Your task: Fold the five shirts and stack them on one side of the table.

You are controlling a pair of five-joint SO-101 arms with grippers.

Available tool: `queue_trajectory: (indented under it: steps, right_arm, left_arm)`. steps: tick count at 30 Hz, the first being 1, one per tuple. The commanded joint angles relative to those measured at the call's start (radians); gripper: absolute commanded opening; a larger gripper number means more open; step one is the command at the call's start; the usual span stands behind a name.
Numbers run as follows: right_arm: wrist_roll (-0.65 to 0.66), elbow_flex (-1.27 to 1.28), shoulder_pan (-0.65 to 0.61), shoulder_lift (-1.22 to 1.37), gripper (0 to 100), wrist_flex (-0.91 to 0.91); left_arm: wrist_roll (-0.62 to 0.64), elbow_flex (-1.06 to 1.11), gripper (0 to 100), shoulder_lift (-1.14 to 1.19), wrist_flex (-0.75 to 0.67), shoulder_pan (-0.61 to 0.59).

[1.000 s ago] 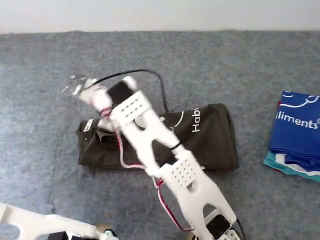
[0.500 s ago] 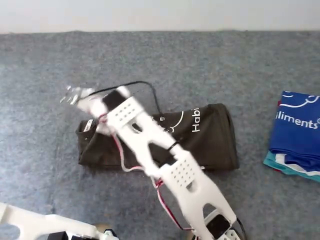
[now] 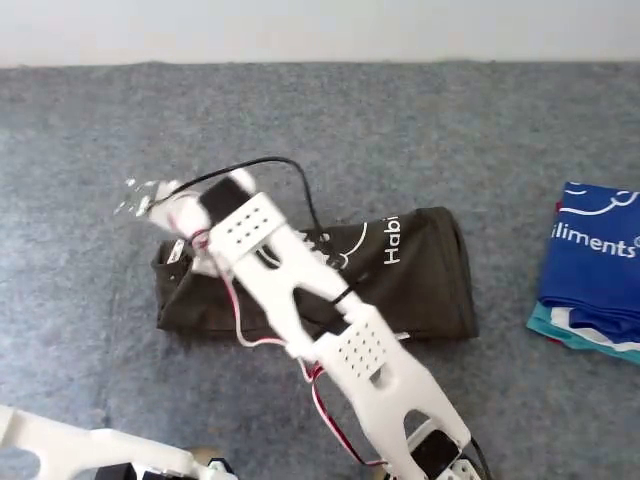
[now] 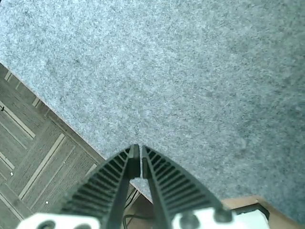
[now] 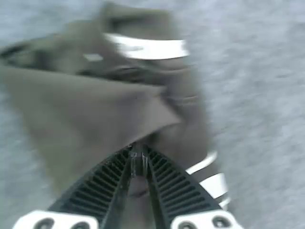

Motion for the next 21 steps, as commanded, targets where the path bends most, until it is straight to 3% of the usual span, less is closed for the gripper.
queue_trajectory:
  steps: [1,8,16,21]
  right_arm:
    - [-0.054,-0.018,-0.031,-0.076,0.9,0.081]
    - [-0.058,0.049,0.033,-0.067,0.9,0.073]
    - [0.069,0.026,0.216,0.116,0.9,-0.117]
    - [0.046,-0.19,0.197,0.084,0.9,0.088]
  left_arm:
    - [-0.006,-0.036,2,0.0,0.002,0.002]
    - [-0.006,-0.036,2,0.0,0.002,-0.002]
    - [-0.006,-0.036,2,0.0,0.002,0.003]
    - [-0.006,-0.036,2,0.0,0.002,0.005]
